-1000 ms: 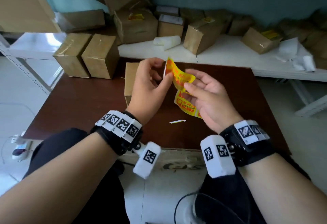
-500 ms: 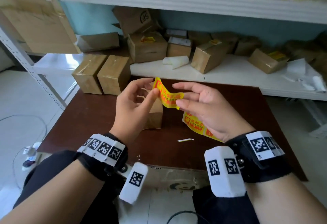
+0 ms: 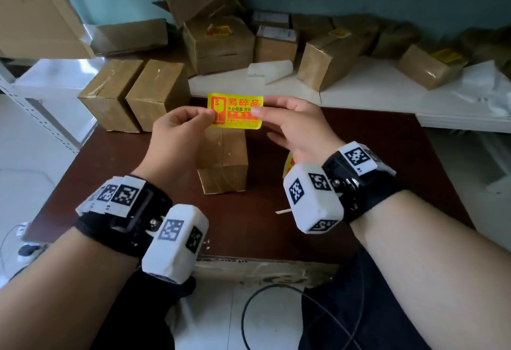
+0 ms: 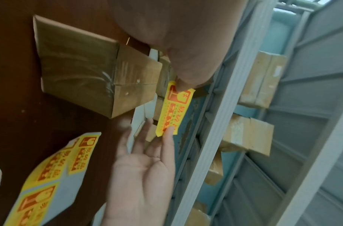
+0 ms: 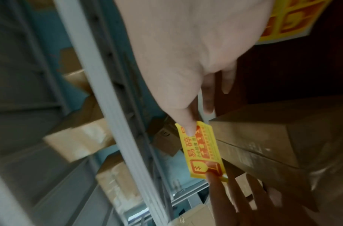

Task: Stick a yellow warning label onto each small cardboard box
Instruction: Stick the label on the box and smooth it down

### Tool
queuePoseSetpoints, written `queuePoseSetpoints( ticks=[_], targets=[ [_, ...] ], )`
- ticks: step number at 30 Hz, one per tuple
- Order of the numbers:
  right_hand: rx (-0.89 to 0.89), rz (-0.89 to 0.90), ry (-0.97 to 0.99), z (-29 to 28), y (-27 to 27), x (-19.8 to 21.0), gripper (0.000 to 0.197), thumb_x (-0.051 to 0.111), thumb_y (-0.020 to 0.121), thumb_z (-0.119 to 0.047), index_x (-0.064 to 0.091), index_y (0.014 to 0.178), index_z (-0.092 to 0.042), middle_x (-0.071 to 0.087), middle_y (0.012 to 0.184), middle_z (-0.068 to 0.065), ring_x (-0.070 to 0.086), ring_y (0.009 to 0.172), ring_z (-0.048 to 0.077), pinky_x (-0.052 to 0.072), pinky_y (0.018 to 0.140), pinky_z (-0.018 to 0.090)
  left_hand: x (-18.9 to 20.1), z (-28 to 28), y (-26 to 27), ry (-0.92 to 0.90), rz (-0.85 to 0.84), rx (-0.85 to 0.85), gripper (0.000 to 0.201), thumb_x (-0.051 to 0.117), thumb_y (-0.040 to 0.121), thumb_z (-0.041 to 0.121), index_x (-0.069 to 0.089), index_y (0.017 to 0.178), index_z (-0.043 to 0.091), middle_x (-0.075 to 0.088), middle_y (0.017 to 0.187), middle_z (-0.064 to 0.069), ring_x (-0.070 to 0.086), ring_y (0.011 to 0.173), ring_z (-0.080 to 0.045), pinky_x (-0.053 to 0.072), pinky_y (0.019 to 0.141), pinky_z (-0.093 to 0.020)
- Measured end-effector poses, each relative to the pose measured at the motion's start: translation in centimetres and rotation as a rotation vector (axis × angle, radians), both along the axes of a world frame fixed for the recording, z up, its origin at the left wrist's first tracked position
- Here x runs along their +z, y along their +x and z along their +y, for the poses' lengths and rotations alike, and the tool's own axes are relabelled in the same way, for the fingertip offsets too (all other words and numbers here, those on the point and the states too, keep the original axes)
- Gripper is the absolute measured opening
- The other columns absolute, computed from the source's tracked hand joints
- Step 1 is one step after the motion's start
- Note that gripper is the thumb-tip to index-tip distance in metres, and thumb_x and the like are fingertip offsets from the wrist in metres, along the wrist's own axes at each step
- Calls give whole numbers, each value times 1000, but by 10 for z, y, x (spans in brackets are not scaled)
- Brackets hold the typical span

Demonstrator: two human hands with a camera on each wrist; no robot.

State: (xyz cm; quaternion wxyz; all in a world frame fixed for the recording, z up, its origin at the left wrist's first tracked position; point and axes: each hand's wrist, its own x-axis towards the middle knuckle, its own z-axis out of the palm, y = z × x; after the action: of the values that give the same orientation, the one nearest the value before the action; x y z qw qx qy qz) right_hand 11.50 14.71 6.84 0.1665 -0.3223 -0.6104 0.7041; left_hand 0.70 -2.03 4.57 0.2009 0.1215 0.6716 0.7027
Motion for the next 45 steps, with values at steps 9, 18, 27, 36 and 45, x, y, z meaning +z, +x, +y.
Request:
queuePoseSetpoints(
  ticks=[9, 18, 27, 36, 45],
  targets=[
    [-22, 34, -337, 17, 11, -13, 46, 80, 95, -3, 69, 139, -6, 81, 126, 13, 78, 119, 24, 63, 86, 48, 3, 27, 20, 53, -141, -16, 3, 65, 108, 12, 68, 107, 12, 71, 76, -1, 67, 60, -14, 58, 58, -30],
    [-24, -131, -429, 39, 73, 6, 11, 69, 104, -11, 73, 110, -19, 83, 104, 0, 72, 118, 18, 21, 123, 82, -6, 43, 57, 56, -190, -234, 7, 70, 106, 15, 72, 99, 14, 69, 91, -16, 65, 79, -27, 54, 68, -33],
    [-97, -129, -315, 44, 79, 3, 20, 76, 101, -13, 73, 121, -14, 85, 102, 4, 78, 106, 19, 38, 119, 75, -12, 51, 60, 66, -165, -210, 8, 78, 100, 24, 79, 98, 16, 79, 110, -27, 72, 94, -38, 59, 91, -63],
    [-143, -77, 10, 44, 80, 30, 9, 80, 101, -20, 78, 110, -22, 83, 101, -1, 70, 88, 10, 53, 78, 24, -6, 58, 55, 274, -47, -215, 7, 81, 97, 27, 81, 91, 23, 77, 101, -9, 68, 98, -27, 53, 96, -44],
    [-113, -146, 245, 30, 92, 27, 15, 72, 107, -31, 77, 100, -20, 78, 84, -7, 67, 68, 2, 50, 67, 18, -2, 57, 56, 288, -12, -182, 12, 86, 85, 38, 86, 91, 27, 80, 104, -10, 69, 104, -30, 53, 101, -51]
  ],
)
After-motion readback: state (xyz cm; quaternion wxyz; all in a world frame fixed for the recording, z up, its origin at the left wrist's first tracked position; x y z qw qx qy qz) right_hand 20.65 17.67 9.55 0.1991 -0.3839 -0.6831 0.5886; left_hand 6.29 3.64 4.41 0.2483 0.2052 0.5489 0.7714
